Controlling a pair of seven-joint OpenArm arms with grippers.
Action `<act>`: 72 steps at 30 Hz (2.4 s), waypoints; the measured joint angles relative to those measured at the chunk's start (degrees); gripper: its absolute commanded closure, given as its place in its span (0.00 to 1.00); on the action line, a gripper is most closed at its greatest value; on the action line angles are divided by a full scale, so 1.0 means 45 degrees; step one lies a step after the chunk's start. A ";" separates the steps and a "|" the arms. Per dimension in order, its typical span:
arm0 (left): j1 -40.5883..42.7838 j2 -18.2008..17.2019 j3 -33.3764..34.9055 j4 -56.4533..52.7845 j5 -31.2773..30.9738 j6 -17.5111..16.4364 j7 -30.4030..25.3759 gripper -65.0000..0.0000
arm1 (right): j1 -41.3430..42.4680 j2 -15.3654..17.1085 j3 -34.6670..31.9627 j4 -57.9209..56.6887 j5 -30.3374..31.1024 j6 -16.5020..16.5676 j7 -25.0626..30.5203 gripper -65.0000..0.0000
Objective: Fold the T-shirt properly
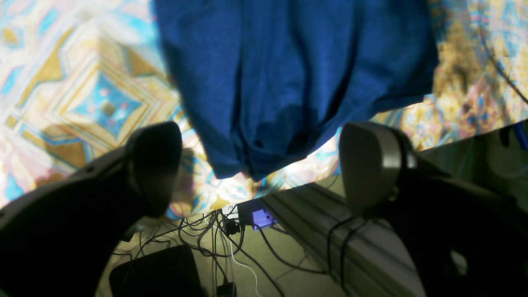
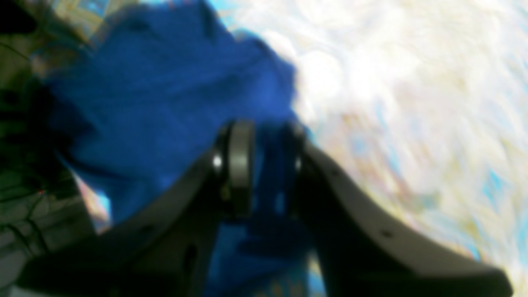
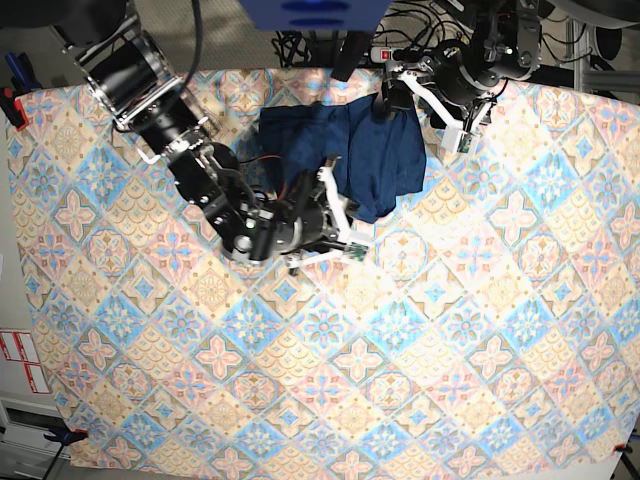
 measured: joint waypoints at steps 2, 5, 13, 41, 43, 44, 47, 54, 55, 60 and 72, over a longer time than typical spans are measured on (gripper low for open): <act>0.0039 0.0010 0.0277 0.0000 -0.0005 -0.0010 0.0058 0.09 | 0.0427 -0.0335 -0.0461 -0.0811 -0.0165 0.0039 0.0141 0.80; 0.0019 0.0126 0.0403 -0.0005 -0.0005 -0.0010 0.0092 0.09 | 0.0952 -0.0680 -0.0889 -0.1676 -0.0743 -0.0058 0.0141 0.77; -0.0165 0.0126 0.0384 -0.0583 0.0000 -0.0010 0.0039 0.09 | 0.1059 -0.1248 -0.1039 -0.2341 -0.2011 -0.0015 0.0568 0.64; -0.0291 0.0121 0.0369 -0.0622 -0.0058 -0.0010 0.0044 0.09 | 0.1025 -0.2220 -0.1064 -0.3036 -0.2778 -0.0015 0.0758 0.64; -0.0321 0.0121 0.0369 -0.0622 -0.0058 -0.0010 0.0039 0.09 | 0.1025 -0.2220 -0.1064 -0.3036 -0.2773 -0.0015 0.0772 0.64; -0.0325 0.0121 0.0369 -0.0622 -0.0058 -0.0010 0.0039 0.09 | 0.1025 -0.2220 -0.1064 -0.3036 -0.2769 -0.0015 0.0772 0.64; -0.0321 0.0121 0.0369 -0.0627 -0.0058 -0.0010 0.0039 0.09 | 0.1054 -0.2229 -0.1064 -0.3342 -0.2710 -0.0015 0.0835 0.64; -0.0325 0.0126 0.0369 -0.0622 -0.0058 -0.0010 0.0044 0.09 | 0.1025 -0.2166 -0.2749 -0.3638 -0.2822 -0.0015 0.0787 0.64; -0.0321 0.0121 0.0369 -0.0627 -0.0058 -0.0010 0.0044 0.09 | 0.1030 -0.2220 -0.2943 -0.3638 -0.2822 -0.0015 0.0826 0.64; -0.0325 0.0121 0.0369 -0.0627 -0.0058 -0.0010 0.0044 0.09 | 0.1093 -0.2229 -0.3405 -0.4265 -0.2705 -0.0019 0.1370 0.64; -0.0321 0.0126 0.0369 -0.0627 -0.0058 -0.0010 0.0034 0.09 | 0.1127 -0.2307 -0.3371 -0.4590 -0.4260 0.0155 0.1928 0.63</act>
